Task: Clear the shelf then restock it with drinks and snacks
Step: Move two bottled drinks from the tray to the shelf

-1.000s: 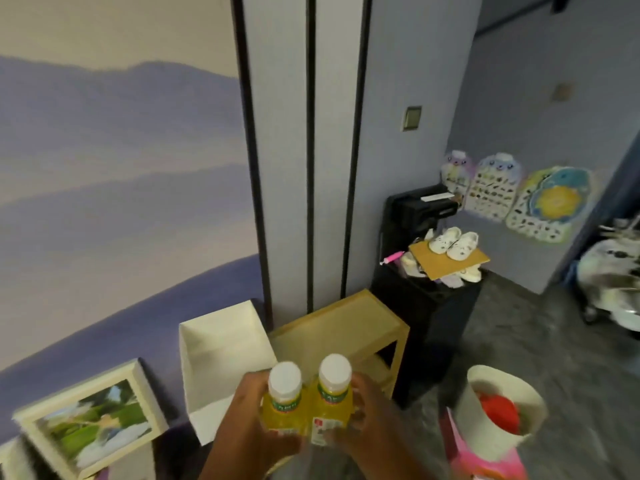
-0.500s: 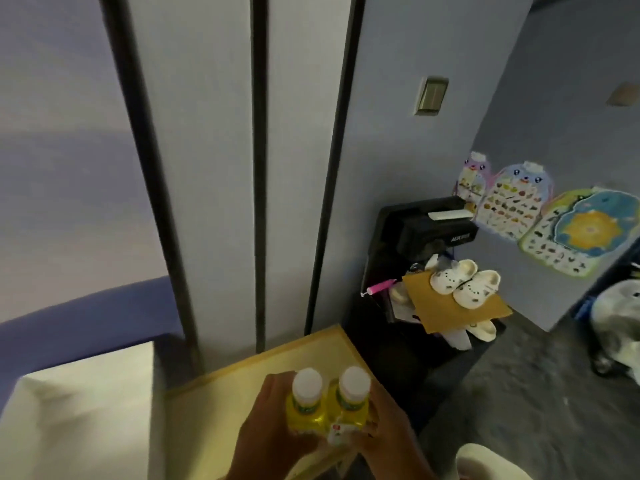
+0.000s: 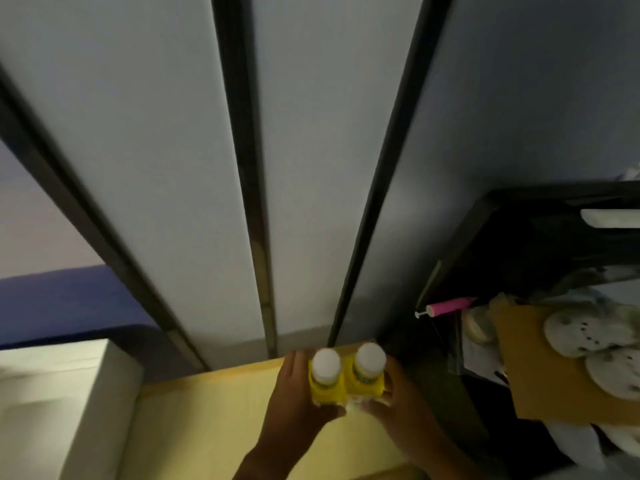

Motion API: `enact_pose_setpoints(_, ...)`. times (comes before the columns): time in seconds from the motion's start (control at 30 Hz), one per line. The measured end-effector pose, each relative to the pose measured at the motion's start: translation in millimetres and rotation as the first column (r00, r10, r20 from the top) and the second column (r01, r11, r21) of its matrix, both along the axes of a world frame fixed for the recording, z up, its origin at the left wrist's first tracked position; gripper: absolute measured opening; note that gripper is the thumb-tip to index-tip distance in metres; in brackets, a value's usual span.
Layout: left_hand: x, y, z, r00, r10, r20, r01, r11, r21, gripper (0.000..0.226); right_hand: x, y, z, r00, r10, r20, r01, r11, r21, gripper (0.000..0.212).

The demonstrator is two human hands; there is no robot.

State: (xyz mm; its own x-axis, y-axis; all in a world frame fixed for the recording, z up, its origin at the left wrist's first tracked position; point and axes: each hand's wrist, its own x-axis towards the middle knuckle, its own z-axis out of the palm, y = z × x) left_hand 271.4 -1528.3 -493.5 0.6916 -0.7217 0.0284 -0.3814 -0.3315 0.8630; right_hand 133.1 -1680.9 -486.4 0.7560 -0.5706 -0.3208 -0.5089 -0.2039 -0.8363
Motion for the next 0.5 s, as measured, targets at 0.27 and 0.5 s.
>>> enact_pose_setpoints(0.27, -1, -42, -46, 0.991, 0.121, 0.058, -0.123, 0.992, 0.033, 0.082, 16, -52, -55, 0.999, 0.044, 0.011, -0.044, 0.998, -0.038, 0.073)
enact_pose_setpoints(0.5, -8, -66, -54, 0.983, 0.14, 0.116, -0.151, 0.984, 0.094, 0.084, 19, -73, -52, 0.997, 0.071, -0.008, -0.071, 0.996, -0.061, 0.075)
